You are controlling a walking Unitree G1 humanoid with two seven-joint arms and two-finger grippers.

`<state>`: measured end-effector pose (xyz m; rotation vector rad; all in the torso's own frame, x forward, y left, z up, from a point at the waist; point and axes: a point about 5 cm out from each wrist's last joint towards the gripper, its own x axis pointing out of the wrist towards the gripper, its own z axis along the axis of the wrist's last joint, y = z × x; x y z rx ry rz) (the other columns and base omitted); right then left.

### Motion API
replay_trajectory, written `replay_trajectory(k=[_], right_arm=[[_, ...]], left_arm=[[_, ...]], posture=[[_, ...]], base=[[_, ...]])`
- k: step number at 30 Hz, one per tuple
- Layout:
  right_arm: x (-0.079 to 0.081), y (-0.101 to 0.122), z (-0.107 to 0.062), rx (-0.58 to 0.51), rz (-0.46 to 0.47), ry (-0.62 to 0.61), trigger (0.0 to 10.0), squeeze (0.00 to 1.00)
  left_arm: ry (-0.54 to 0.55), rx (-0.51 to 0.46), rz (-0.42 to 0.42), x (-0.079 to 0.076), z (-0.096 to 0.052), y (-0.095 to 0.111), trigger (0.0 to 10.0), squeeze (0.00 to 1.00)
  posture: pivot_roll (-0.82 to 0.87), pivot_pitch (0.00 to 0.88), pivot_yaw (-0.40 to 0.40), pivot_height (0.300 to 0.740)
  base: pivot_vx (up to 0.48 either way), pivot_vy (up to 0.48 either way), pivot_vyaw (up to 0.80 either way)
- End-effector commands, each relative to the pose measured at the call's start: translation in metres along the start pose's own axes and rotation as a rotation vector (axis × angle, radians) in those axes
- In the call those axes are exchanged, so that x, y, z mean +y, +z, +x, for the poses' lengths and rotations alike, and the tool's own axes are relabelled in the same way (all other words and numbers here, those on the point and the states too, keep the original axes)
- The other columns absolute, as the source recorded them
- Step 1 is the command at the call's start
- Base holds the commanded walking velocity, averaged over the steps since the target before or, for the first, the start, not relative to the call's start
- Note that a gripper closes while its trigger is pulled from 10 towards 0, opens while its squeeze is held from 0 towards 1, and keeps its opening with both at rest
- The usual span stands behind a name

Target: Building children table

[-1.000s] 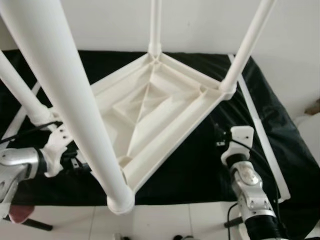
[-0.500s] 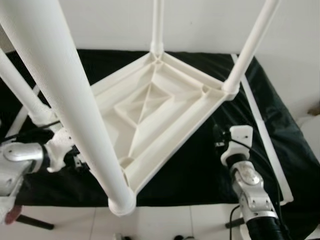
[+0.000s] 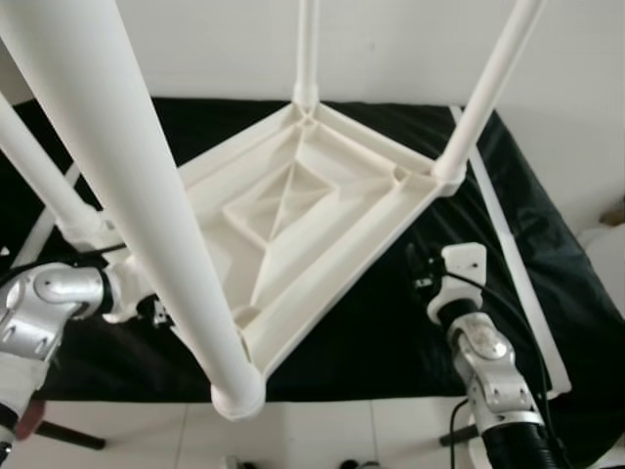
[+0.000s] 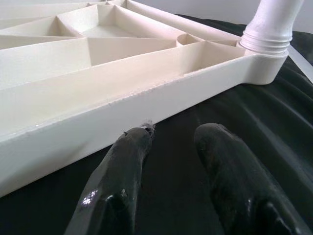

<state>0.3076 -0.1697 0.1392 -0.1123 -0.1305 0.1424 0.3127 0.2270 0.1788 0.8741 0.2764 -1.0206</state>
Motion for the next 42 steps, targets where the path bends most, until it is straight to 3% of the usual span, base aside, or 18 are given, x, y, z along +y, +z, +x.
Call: replay_trajectory(k=[1,6,10,13,20,21,22,34,42], right_arm=[[-0.001,0.0,-0.001,0.008,0.005,0.007,10.0,0.0],[0.0,0.0,-0.001,0.008,0.004,0.011,10.0,0.0],[0.001,0.001,0.0,0.007,0.006,0.011,10.0,0.0],[-0.001,0.001,-0.001,0.005,0.006,-0.005,10.0,0.0],[-0.003,0.001,-0.004,0.007,0.007,-0.022,10.0,0.0],[-0.003,0.001,-0.004,0.008,0.01,-0.027,10.0,0.0],[-0.003,0.001,-0.004,0.008,0.01,-0.027,10.0,0.0],[-0.001,0.005,0.0,-0.008,0.021,-0.021,10.0,0.0],[-0.011,0.009,-0.008,-0.035,0.075,-0.048,10.0,0.0]], left_arm=[[-0.039,0.08,-0.025,-0.008,0.011,-0.016,10.0,0.0],[-0.026,0.106,-0.017,-0.003,0.018,-0.018,10.0,0.0],[-0.018,0.101,0.024,0.004,0.032,-0.012,10.0,0.0],[0.014,0.047,-0.078,0.009,0.042,-0.006,10.0,0.0],[0.048,-0.015,-0.21,0.014,0.048,-0.003,10.0,0.0],[0.072,-0.065,-0.309,0.018,0.053,0.001,10.0,0.0],[0.078,-0.078,-0.33,0.019,0.054,0.002,10.0,0.0],[0.132,-0.112,-0.403,0.019,0.073,0.013,10.0,0.0],[0.221,-0.124,-0.467,0.021,0.083,0.02,10.0,0.0]], posture=[[-0.07,0.154,-0.008,0.74],[-0.07,0.154,-0.008,0.74],[-0.08,0.155,-0.001,0.74],[-0.09,0.153,0.011,0.74],[-0.1,0.155,0.015,0.74],[-0.1,0.157,0.015,0.74],[-0.1,0.157,0.015,0.74],[-0.09,0.157,0.008,0.74],[-0.1,0.16,0.01,0.74]], base=[[0.0,0.0,0.0],[0.0,0.0,0.0],[0.0,0.0,0.0],[0.0,0.0,0.0],[0.0,0.0,0.0],[0.0,0.0,0.0],[0.0,0.0,0.0],[0.0,0.0,0.0],[0.0,0.0,0.0]])
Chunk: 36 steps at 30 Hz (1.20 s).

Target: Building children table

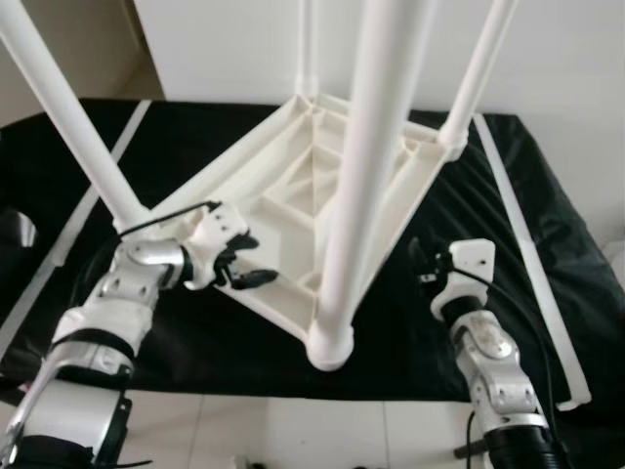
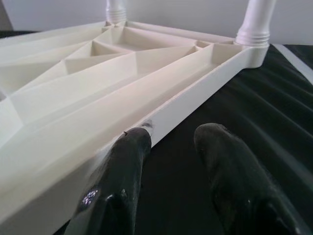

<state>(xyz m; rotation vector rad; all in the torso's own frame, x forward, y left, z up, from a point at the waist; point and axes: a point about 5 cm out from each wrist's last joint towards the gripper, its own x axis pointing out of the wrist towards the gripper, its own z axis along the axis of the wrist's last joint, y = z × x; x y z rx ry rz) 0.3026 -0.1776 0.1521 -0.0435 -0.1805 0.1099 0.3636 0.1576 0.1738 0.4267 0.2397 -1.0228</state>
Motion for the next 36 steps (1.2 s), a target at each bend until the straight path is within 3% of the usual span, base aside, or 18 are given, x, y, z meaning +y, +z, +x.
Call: replay_trajectory(k=[1,6,8,11,20,36], right_arm=[[-0.004,-0.003,-0.005,0.019,0.005,-0.016,10.0,0.0],[-0.008,-0.003,-0.007,0.018,-0.011,-0.03,10.0,0.0],[-0.009,-0.003,-0.007,0.016,-0.014,-0.034,10.0,0.0],[-0.013,-0.001,-0.008,0.006,-0.023,-0.043,10.0,0.0],[-0.02,0.009,-0.007,-0.027,-0.027,-0.058,10.0,0.0],[-0.018,0.013,-0.011,-0.046,-0.031,-0.045,10.0,0.0]], left_arm=[[0.234,0.063,-0.102,0.002,0.007,-0.019,10.0,0.0],[0.131,-0.019,-0.119,-0.006,0.006,-0.01,10.0,0.0],[0.078,-0.05,-0.105,-0.007,0.0,-0.007,10.0,0.0],[-0.014,-0.122,-0.048,-0.004,-0.021,0.0,10.0,0.0],[0.037,-0.107,0.056,0.009,-0.045,0.012,10.0,0.0],[0.099,-0.078,0.047,0.016,-0.056,0.008,10.0,0.0]], posture=[[-0.11,0.159,0.012,0.74],[-0.11,0.159,0.015,0.74],[-0.11,0.16,0.015,0.74],[-0.12,0.172,0.011,0.74],[-0.13,0.209,0.01,0.74],[-0.13,0.227,0.025,0.74]], base=[[0.0,0.0,0.0],[0.0,0.0,0.0],[0.0,0.0,0.0],[0.0,0.0,0.0],[0.0,0.0,0.0],[0.0,0.0,0.0]])
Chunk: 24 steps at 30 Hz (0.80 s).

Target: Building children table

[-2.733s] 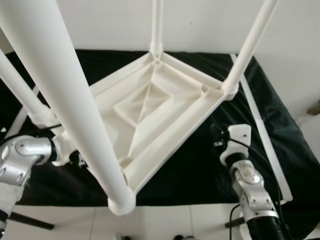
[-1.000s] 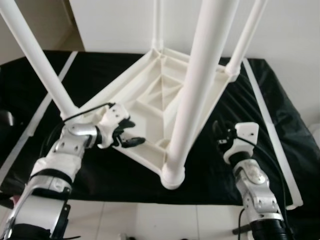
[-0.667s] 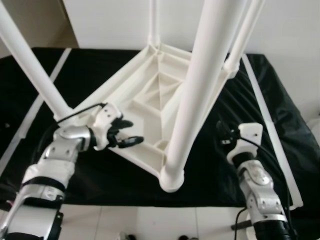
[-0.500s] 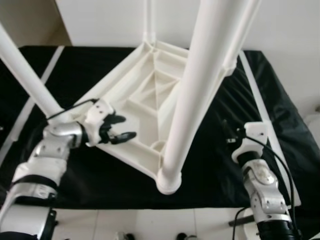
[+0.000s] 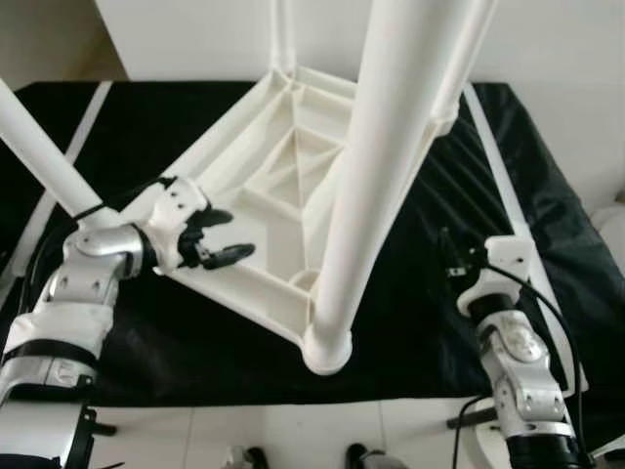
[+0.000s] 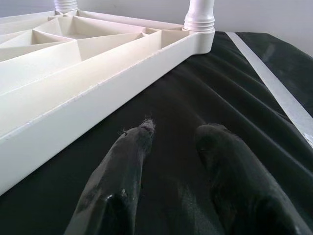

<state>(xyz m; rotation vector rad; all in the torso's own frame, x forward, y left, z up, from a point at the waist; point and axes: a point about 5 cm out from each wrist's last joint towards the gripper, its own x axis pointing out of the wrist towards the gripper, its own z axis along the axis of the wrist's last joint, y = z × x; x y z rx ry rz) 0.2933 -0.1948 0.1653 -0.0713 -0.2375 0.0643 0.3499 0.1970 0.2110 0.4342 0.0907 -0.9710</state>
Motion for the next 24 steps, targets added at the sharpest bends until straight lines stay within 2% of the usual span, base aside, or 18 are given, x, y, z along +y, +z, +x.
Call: replay_trajectory(k=[1,6,9,13,17,22,24], right_arm=[[-0.001,0.0,-0.002,0.004,0.004,0.001,10.0,0.0],[0.002,0.003,-0.004,-0.01,0.014,0.033,10.0,0.0],[0.01,0.009,-0.011,-0.037,0.033,0.126,10.0,0.0],[0.012,0.016,-0.019,-0.044,0.04,0.222,10.0,0.0],[0.012,0.024,-0.027,-0.045,0.036,0.311,10.0,0.0],[0.001,0.028,-0.037,0.003,-0.029,0.384,10.0,0.0],[0.003,0.03,-0.045,0.057,-0.02,0.507,10.0,0.0]], left_arm=[[0.02,0.034,-0.016,0.002,-0.005,-0.008,10.0,0.0],[0.025,0.037,-0.025,0.002,-0.008,-0.009,10.0,0.0],[-0.012,0.065,0.003,-0.004,-0.01,-0.013,10.0,0.0],[-0.07,0.039,0.011,-0.01,-0.011,-0.009,10.0,0.0],[-0.134,0.06,0.051,-0.017,-0.012,-0.01,10.0,0.0],[-0.143,0.055,0.047,-0.017,-0.011,-0.008,10.0,0.0],[-0.127,0.096,0.107,-0.015,-0.01,-0.012,10.0,0.0]], posture=[[-0.13,0.225,0.029,0.74],[-0.12,0.227,0.026,0.74],[-0.12,0.222,0.022,0.74],[-0.12,0.216,0.023,0.74],[-0.13,0.213,0.028,0.74],[-0.13,0.208,0.032,0.74],[-0.14,0.201,0.033,0.74]], base=[[0.0,0.0,0.0],[0.0,0.0,0.0],[0.0,0.0,0.0],[0.0,0.0,0.0],[0.0,0.0,0.0],[0.0,0.0,0.0],[0.0,0.0,0.0]])
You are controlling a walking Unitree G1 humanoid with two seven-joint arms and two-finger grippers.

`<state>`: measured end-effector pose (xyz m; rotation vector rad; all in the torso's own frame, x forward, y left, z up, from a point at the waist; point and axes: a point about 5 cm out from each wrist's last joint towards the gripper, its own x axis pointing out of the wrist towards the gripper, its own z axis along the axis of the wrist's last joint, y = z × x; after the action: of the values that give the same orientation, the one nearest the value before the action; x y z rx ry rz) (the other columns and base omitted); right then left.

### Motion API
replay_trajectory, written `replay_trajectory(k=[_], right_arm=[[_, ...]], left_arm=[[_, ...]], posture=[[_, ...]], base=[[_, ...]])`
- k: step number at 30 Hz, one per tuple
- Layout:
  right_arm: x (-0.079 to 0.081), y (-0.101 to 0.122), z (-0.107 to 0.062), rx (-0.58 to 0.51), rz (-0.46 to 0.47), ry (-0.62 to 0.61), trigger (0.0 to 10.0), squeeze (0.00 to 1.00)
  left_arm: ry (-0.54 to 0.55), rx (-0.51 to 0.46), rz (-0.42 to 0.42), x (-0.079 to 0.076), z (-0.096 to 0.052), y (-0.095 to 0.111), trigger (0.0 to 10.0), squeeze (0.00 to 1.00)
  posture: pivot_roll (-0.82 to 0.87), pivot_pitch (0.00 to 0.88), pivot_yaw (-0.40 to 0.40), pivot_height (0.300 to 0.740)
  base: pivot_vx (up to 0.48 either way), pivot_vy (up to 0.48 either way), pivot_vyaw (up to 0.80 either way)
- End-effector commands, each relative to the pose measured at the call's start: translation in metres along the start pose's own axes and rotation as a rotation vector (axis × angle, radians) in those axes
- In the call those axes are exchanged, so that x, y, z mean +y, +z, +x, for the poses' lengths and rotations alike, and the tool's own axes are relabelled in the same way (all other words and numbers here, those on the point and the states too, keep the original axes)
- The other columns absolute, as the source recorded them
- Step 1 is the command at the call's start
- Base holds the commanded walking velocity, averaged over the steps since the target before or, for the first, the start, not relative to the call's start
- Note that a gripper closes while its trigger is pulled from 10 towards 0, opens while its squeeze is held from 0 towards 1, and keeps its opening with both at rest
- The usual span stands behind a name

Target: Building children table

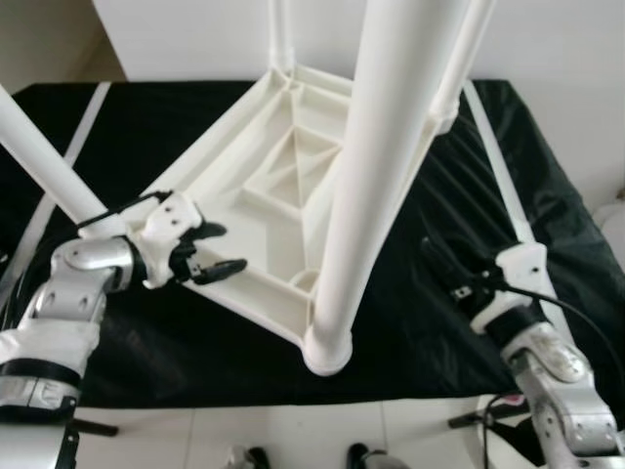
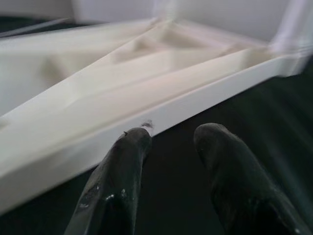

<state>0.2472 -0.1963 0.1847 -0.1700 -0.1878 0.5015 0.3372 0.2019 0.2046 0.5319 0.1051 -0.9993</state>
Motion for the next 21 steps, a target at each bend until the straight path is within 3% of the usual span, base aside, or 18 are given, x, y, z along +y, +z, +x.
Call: replay_trajectory(k=[1,3,5,8,10,15,16,17,21], right_arm=[[0.005,0.001,-0.003,0.017,0.03,0.062,10.0,0.0],[0.005,0.001,-0.003,0.017,0.03,0.062,10.0,0.0],[0.011,0.006,-0.004,0.041,0.031,0.162,10.0,0.04],[0.014,0.008,-0.004,0.046,0.031,0.204,10.0,0.07],[0.023,0.012,-0.01,0.075,0.047,0.359,10.0,0.03],[0.032,0.015,-0.021,0.128,0.074,0.529,10.0,0.05],[0.033,0.016,-0.024,0.144,0.085,0.574,10.0,0.2],[0.033,0.018,-0.026,0.151,0.101,0.607,10.0,1.0],[0.036,0.022,-0.032,0.172,0.136,0.709,10.0,1.0]], left_arm=[[-0.095,0.042,0.029,-0.006,0.0,-0.005,10.0,0.0],[-0.095,0.042,0.029,-0.006,0.0,-0.005,10.0,0.0],[-0.082,0.059,0.056,-0.005,0.002,-0.007,10.0,0.0],[-0.08,0.062,0.059,-0.005,0.003,-0.007,10.0,0.0],[-0.079,0.069,0.065,-0.006,0.005,-0.008,10.0,0.0],[-0.091,0.113,0.1,-0.01,0.006,-0.014,10.0,0.0],[-0.09,0.139,0.123,-0.011,0.006,-0.017,10.0,0.0],[-0.083,0.148,0.124,-0.011,0.007,-0.02,10.0,0.0],[-0.081,0.157,0.133,-0.01,0.007,-0.022,10.0,0.0]], posture=[[-0.14,0.201,0.033,0.74],[-0.14,0.201,0.033,0.74],[-0.15,0.181,0.032,0.74],[-0.15,0.176,0.032,0.74],[-0.14,0.17,0.03,0.74],[-0.14,0.168,0.029,0.74],[-0.14,0.164,0.03,0.74],[-0.14,0.164,0.03,0.74],[-0.13,0.16,0.031,0.74]], base=[[0.0,0.0,0.0],[0.0,0.0,0.0],[0.0,0.0,0.0],[0.0,0.0,0.0],[0.0,0.0,0.0],[0.0,0.0,0.0],[0.0,0.0,0.0],[0.0,0.0,0.0],[0.0,0.0,0.0]])
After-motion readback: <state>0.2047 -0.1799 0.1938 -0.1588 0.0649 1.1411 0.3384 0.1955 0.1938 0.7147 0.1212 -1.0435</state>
